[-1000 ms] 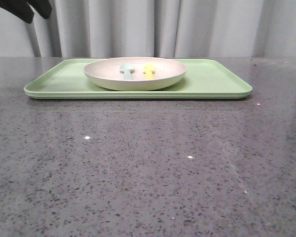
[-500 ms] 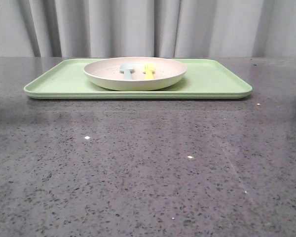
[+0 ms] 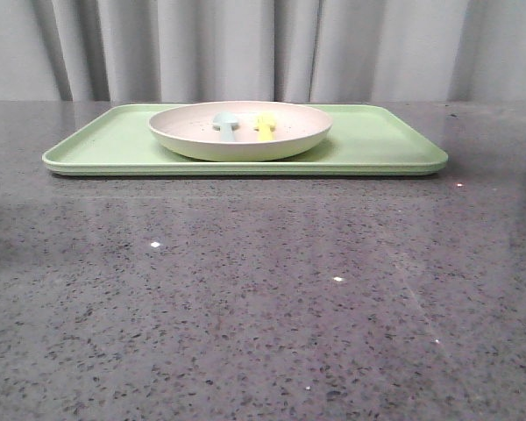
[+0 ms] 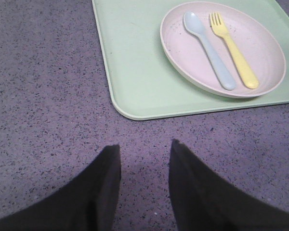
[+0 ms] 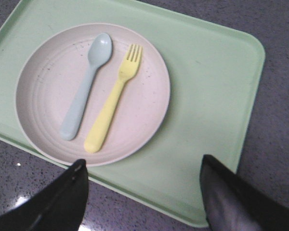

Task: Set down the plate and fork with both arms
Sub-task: 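Raise the left gripper away from the plate, then lower the right gripper onto the yellow fork and grasp it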

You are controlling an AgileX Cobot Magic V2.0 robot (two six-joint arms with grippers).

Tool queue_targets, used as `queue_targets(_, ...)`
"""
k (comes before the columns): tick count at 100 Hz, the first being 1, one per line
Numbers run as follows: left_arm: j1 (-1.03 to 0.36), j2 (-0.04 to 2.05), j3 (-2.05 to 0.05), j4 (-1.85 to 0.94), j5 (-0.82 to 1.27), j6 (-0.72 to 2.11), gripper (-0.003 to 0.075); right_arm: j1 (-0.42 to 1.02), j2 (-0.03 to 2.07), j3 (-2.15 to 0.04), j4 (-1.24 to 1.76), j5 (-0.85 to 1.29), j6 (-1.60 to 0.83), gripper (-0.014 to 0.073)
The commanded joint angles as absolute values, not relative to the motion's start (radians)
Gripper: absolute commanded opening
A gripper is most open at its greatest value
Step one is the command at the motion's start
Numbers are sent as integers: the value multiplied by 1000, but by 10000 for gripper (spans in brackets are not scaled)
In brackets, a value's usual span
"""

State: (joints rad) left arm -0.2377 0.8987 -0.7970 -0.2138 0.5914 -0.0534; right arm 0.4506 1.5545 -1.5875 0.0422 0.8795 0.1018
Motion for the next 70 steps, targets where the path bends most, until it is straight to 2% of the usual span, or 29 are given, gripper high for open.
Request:
queue_targets(1, -234, 872, -821, -219, 533, -51, 251, 471, 1585, -1690, 46, 862, 108, 498)
queue_targets(70, -234, 868, -821, -219, 557, -51, 251, 508, 2086, -2239, 25, 1134, 327, 498)
